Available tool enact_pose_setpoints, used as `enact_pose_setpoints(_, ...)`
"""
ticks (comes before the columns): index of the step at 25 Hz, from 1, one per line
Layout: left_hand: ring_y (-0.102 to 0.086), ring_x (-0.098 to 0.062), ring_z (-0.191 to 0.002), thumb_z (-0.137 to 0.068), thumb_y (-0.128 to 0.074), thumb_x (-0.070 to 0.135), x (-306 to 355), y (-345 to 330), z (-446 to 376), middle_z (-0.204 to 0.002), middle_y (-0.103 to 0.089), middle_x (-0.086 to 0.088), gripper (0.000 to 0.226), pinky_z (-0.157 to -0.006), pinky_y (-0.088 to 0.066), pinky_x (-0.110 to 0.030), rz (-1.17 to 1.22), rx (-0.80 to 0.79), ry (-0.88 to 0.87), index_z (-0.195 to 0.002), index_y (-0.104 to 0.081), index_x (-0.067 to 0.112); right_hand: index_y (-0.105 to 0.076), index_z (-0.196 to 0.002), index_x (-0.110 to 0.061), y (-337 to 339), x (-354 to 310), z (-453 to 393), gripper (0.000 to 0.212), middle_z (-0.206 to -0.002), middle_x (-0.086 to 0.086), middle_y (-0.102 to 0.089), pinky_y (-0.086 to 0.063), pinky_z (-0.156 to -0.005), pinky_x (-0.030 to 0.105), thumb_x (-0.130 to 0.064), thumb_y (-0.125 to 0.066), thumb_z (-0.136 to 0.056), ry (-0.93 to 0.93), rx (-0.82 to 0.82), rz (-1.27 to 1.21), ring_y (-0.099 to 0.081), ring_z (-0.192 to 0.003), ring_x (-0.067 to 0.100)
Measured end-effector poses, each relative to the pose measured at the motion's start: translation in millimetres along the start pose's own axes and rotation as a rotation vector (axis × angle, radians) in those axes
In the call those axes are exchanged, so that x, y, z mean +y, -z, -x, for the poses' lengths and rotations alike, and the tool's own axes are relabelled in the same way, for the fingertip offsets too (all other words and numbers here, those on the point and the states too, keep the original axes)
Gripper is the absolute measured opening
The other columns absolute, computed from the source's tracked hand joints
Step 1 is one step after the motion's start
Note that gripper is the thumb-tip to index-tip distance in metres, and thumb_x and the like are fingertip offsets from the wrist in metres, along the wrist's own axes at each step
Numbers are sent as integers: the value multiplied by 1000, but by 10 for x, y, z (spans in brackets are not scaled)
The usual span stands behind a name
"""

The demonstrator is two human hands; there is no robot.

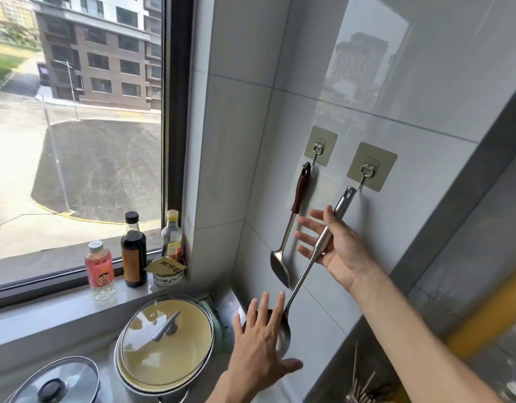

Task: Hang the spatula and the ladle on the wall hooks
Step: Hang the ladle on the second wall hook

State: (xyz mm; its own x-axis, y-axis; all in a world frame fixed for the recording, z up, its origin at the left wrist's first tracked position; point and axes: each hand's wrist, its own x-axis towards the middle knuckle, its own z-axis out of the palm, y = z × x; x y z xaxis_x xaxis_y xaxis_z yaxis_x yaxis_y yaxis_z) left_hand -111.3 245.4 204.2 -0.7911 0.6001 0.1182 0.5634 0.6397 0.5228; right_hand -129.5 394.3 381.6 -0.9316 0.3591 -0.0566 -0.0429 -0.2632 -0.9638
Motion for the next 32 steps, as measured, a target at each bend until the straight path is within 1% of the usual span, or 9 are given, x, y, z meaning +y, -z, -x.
enact_pose_setpoints(7,19,-29,-145,-79,-55,73,-31,-301,-71,-161,16,-1,107,-111,8,-59,-17,67,2,-142,27,44,-61,-104,-19,97,131,-54,38,-108,4,-72,-53,-81,39,-50,-51,-85,60,-12,22,-69,-95,25)
enact_pose_setpoints(12,2,-34,-147,-85,-58,61,-71,-573,-228,-163,5,-6,98,-115,-4,-63,0,55,-7,-144,19,45,-62,-105,-24,234,347,-39,35,-109,1,-70,-44,-95,41,-51,-49,-86,87,37,96,-65,-104,22)
enact_pose_setpoints(18,-10,-36,-145,-85,-61,59,-49,-687,-476,-162,-7,-12,94,-113,-15,-65,24,38,-11,-147,8,45,-58,-118,-25,316,553,282,53,-124,1,-65,-40,-104,39,-55,-59,-75,-19,146,179,-59,-115,14)
enact_pose_setpoints(20,-11,-35,-145,-84,-61,60,-40,-711,-518,-161,-9,-11,94,-113,-16,-64,29,45,-13,-148,6,44,-59,-118,-20,375,628,461,41,-120,2,-66,-47,-98,39,-42,-61,-84,1,263,223,-62,-112,17)
enact_pose_setpoints(22,-11,-33,-145,-83,-61,62,-24,-726,-556,-162,-8,-8,94,-113,-15,-65,40,40,-22,-148,5,43,-62,-111,-17,394,657,626,32,-105,2,-71,-54,-85,36,-36,-62,-86,158,321,346,-67,-101,20)
enact_pose_setpoints(24,-9,-32,-145,-82,-62,62,-11,-751,-592,-162,-6,-6,96,-113,-13,-66,59,22,-28,-148,4,42,-65,-101,-20,366,662,690,23,-95,-1,-73,-53,-81,31,-35,-62,-85,409,216,646,-68,-93,16)
enact_pose_setpoints(26,-7,-30,-146,-79,-64,62,-17,-772,-618,-162,-6,-4,98,-112,-14,-67,79,15,-35,-148,2,41,-64,-106,-20,376,715,562,26,-106,-2,-72,-45,-95,29,-34,-58,-85,727,57,1307,-63,-103,15)
enact_pose_setpoints(28,-3,-30,-147,-78,-69,58,-32,-773,-623,-163,-3,-3,104,-112,-13,-67,89,-13,-43,-149,5,40,-63,-115,-16,478,822,347,38,-122,5,-67,-31,-111,44,-38,-53,-86,948,-95,1840,-56,-121,27)
enact_pose_setpoints(32,9,-26,-147,-75,-64,28,-144,-589,-579,-163,5,-4,105,-114,-6,-66,91,-47,-78,-150,9,34,-58,-129,-12,724,909,107,60,-143,18,-51,-4,-118,57,-49,-56,-82,739,-273,2409,-34,-141,38)
